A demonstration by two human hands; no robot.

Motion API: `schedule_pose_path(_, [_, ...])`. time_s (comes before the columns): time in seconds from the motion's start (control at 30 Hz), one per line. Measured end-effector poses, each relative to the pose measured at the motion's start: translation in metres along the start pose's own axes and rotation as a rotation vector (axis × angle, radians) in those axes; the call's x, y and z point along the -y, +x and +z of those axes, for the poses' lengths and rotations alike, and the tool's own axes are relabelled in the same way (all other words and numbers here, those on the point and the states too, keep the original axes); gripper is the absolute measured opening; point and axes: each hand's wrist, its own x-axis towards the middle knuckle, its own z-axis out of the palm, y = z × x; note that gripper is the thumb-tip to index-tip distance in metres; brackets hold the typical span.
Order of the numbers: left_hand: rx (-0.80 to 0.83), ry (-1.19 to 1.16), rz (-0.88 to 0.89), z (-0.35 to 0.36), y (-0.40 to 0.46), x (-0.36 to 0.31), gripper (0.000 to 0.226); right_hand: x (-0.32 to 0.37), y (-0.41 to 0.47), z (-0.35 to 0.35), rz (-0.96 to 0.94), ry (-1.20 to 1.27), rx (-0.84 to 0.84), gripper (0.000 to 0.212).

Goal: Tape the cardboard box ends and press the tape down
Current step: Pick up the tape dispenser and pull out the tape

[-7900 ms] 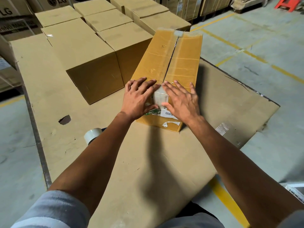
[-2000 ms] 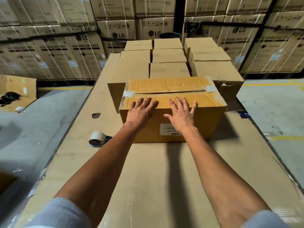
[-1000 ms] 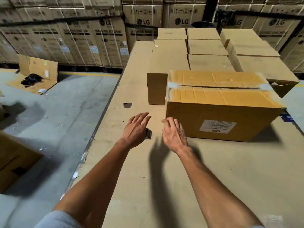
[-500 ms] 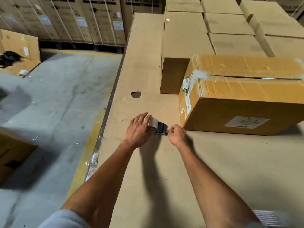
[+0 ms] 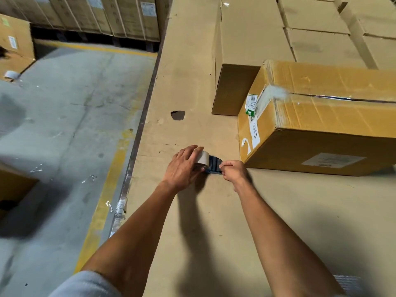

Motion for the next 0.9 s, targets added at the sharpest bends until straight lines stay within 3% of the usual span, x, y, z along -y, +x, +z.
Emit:
schedule_pose_path(0.27, [-0.030,0.109,0.060,-0.001,0.004,-0.016,0.072,-0.008,0.008,-0.002,0.036,0.115,0.037,0.023])
schedule_pose_path(0.43, [-0.047,-0.013,0.009,-0.002,0.006,-0.026,0.053,-0.010,0.017,0.002,0.045,0.093,-0.033,0.026])
schedule_pose_path(0.63, [-0.086,-0.131,0.067,0.002,0.006,-0.020,0.047,-0.011,0.021,0.006,0.037,0.009,-0.085,0.029])
schedule_pose_path(0.8, [-0.065,-0.311,0.036,-0.002,0.003,-0.018,0.046,-0.029,0.051,0.011,0.051,0.026,-0.072,0.016])
schedule_pose_path(0.9, [-0.008,-0.408,0.017,-0.006,0.004,-0.014,0.045,-0.007,0.012,0.000,0.053,0.083,-0.066,0.010])
